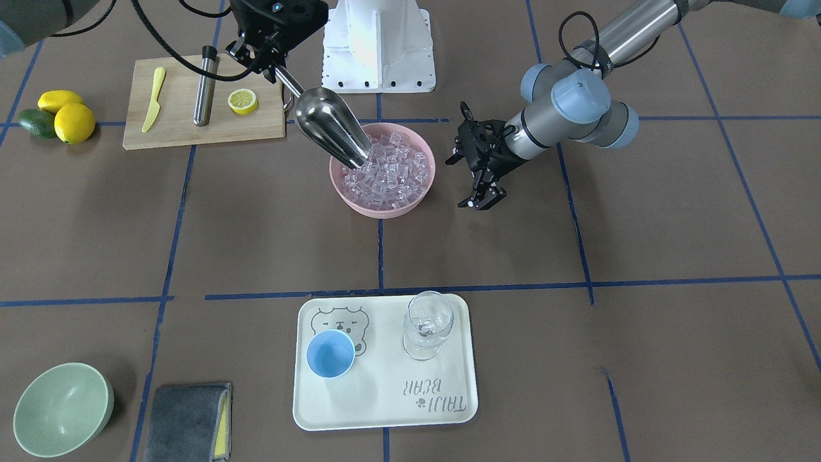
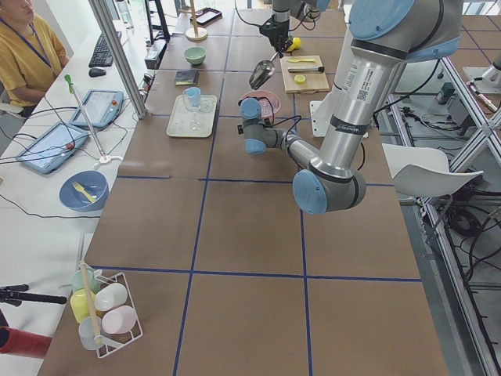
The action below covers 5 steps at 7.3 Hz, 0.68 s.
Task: Put ice in cup with scoop
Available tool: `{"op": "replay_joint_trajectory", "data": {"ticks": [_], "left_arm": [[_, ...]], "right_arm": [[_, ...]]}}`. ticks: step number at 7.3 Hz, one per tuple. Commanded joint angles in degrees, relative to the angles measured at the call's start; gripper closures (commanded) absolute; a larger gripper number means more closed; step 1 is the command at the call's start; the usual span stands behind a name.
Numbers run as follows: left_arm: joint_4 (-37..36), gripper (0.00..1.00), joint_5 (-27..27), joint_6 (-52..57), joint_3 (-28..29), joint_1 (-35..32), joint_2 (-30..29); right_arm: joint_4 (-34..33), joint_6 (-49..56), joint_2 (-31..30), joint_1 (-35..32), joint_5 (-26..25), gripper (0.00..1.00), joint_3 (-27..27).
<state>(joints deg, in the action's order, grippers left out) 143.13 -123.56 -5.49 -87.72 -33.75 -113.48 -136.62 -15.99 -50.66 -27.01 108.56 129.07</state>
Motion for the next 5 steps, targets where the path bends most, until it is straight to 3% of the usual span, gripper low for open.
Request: {"op": "replay_joint_trajectory", "data": {"ticks": [1, 3, 5], "left_arm": [[0.31, 0.00, 0.25, 0.04, 0.00, 0.09, -0.25], [0.31, 0.00, 0.34, 0.04, 0.00, 0.35, -0.43], [0.31, 0.00, 0.34, 0.04, 0.00, 0.44, -0.43]], "right_arm": [[-10.74, 5.25, 7.13, -0.06, -0.54, 1.00, -4.76], [-21.87, 10.35, 15.99, -0.15, -2.55, 1.00, -10.56], [-25.01, 11.86, 18.41, -0.15, -3.97, 1.00, -15.58]]}}
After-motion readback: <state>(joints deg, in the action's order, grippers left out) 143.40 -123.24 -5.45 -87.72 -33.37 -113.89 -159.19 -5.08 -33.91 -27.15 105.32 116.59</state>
